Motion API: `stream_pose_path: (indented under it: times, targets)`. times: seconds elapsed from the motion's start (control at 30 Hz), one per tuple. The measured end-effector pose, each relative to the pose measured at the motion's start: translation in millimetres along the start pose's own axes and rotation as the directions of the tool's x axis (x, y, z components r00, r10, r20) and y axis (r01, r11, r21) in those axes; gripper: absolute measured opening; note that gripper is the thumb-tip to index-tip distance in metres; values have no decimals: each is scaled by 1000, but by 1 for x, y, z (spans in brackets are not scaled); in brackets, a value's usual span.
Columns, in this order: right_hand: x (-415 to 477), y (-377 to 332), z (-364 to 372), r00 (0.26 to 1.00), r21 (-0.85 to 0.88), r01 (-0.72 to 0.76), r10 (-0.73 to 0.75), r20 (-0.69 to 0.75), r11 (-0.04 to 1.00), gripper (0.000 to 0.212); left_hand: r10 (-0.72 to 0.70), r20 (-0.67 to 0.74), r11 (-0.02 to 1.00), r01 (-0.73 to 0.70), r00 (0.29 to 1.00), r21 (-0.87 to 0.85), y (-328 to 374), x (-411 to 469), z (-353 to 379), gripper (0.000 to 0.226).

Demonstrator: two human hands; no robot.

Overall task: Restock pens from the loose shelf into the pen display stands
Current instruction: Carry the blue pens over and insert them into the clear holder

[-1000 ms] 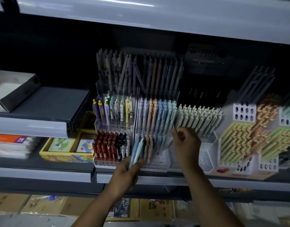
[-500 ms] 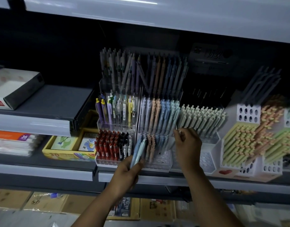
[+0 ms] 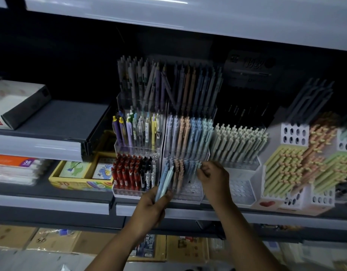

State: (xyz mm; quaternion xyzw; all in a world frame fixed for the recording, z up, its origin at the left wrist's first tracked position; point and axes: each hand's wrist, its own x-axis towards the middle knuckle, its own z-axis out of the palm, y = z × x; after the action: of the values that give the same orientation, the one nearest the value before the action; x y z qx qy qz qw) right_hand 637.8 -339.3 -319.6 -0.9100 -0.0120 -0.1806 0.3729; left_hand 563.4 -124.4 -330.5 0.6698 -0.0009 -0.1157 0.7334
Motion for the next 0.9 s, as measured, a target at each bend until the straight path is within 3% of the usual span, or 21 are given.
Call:
stream_pose_path:
  times: [0.3,0.6,0.7,0.8,0.9]
  targets:
    - [6,9,-4,997,-31,-44,46,59,999,33,-4,-19,1000,4,1000,-13,5,-3,-2,14]
    - [7,10,-6,988,37,-115,110,109,993,18,-28,-17,1000,28,999,8,12,-5,0,15]
    - [-3,-1,-10,972,50,-214,208,107,975,8,-33,2,998,33,999,-44,17,-7,3,27]
    - [-14,-17,-10,985,52,-170,169,25,984,7,-48,23,993,50,999,-111,21,-4,4,48]
    - [-21,-43,-11,981,155,-128,102,166,980,9,-23,40,994,27,999,-108,22,-3,7,54]
